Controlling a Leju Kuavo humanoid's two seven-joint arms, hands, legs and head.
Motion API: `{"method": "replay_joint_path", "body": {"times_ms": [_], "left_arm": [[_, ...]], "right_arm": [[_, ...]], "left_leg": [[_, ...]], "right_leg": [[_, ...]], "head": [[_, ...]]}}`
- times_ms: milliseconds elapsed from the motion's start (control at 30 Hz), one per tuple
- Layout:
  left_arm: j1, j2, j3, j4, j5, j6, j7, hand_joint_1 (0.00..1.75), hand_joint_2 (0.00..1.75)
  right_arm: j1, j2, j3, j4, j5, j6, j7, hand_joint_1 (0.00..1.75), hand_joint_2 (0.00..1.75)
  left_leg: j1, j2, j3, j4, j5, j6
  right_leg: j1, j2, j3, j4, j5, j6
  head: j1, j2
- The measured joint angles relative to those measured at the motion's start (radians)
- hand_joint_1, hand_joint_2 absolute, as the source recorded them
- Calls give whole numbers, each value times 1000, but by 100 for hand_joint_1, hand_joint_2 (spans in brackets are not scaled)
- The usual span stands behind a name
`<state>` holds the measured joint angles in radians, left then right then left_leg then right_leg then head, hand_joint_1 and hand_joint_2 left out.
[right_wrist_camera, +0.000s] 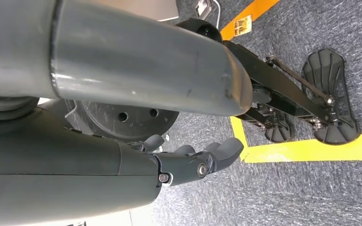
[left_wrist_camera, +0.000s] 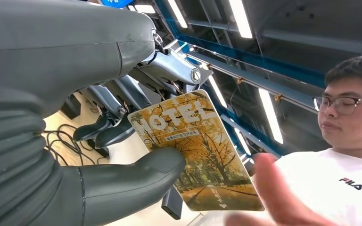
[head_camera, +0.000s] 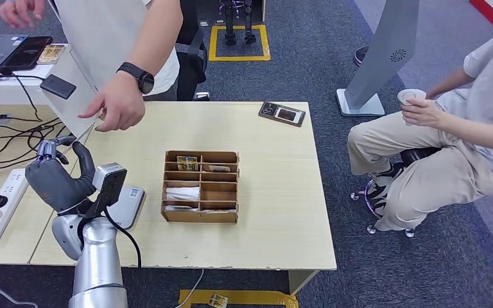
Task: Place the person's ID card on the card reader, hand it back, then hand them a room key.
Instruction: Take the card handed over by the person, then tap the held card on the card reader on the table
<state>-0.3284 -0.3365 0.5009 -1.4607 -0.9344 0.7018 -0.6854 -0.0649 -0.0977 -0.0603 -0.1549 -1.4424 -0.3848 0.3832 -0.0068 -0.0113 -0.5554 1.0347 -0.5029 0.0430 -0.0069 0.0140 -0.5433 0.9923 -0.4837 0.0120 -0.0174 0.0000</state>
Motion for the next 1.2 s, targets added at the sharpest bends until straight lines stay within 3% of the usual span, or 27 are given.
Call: {"method": "replay_joint_path", "body": {"times_ms": [633,833,1067,1200], "left_arm": [[8,0,25,7,-85,0,17,175,175],[30,0,112,9,-234,0,-2,175,175],[74,2,225,67,-393,0,38,175,175],[93,4,251,106,-445,0,101,175,175]], "right_arm": [[1,0,-18,0,0,-5,-15,0,0],[10,0,-34,0,0,-9,-19,0,0],[19,0,-58,0,0,-37,-29,0,0],[24,-1,-72,0,0,-44,-32,0,0]], "left_leg": [[0,0,0,0,0,0],[0,0,-1,0,0,0],[0,0,-1,0,0,0],[0,0,-1,0,0,0]], "right_leg": [[0,0,0,0,0,0],[0,0,0,0,0,0],[0,0,-1,0,0,0],[0,0,-1,0,0,0]], "head": [[0,0],[0,0],[0,0],[0,0]]}}
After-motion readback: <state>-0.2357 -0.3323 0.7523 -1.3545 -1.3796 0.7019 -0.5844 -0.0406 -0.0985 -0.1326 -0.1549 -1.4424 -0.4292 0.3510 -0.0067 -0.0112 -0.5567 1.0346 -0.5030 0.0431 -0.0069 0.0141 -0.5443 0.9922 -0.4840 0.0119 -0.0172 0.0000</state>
